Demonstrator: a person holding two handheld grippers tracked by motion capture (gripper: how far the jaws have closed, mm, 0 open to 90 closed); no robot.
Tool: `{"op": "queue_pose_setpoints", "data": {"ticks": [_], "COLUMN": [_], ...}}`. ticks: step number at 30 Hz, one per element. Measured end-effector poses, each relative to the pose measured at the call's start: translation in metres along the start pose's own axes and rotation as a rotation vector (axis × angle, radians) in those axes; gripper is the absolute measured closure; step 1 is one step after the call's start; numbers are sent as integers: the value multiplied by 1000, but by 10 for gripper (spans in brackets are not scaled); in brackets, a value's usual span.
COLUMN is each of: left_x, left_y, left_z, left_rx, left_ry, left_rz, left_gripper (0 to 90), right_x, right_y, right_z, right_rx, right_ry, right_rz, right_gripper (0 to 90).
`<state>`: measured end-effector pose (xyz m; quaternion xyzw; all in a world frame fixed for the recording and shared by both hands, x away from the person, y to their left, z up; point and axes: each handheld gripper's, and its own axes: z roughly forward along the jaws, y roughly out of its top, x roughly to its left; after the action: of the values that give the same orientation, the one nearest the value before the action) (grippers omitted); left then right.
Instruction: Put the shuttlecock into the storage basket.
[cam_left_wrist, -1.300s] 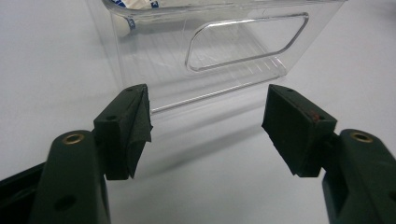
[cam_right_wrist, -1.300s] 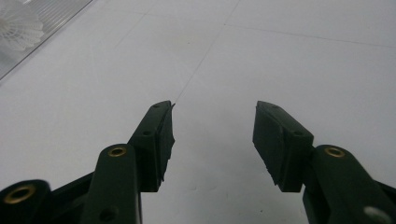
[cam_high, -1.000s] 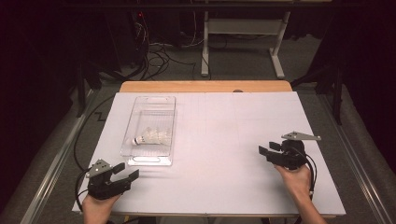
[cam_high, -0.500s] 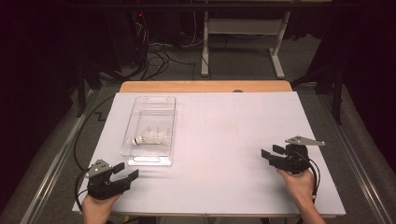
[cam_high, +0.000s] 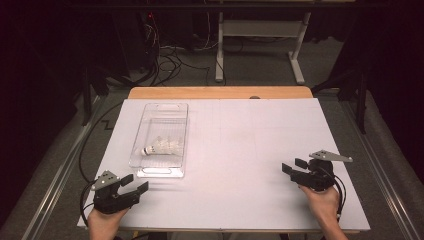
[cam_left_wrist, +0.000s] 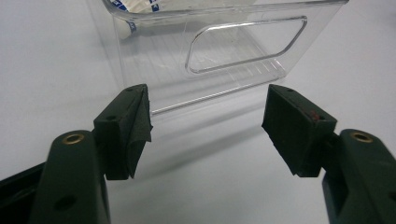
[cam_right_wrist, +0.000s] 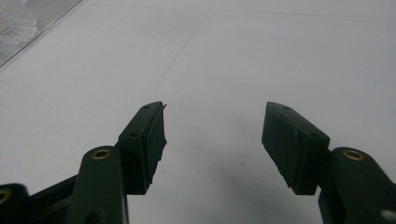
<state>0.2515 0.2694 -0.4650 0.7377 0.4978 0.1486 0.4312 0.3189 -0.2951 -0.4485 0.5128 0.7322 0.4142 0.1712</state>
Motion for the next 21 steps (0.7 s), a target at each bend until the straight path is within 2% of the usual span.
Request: {"op": "queue_pose_setpoints", "data": {"ticks": [4,9,21], "left_x": [0,0,0], "left_y": [0,0,0], "left_z": [0,0,-1], "left_rx": [-1,-3,-7], "left_ry": [0,0,0], "left_rz": [0,-1,1], "left_gripper": [330,330,330], "right_x": [-1,0,0], "right_y": [-3,-7,-15], "right_z": [-2,-3,-7], "right_rx": [-5,-13,-25], "right_ry": [-6,-9,-7], "right_rz": [5,-14,-9], "right_gripper": [394,388,388]}}
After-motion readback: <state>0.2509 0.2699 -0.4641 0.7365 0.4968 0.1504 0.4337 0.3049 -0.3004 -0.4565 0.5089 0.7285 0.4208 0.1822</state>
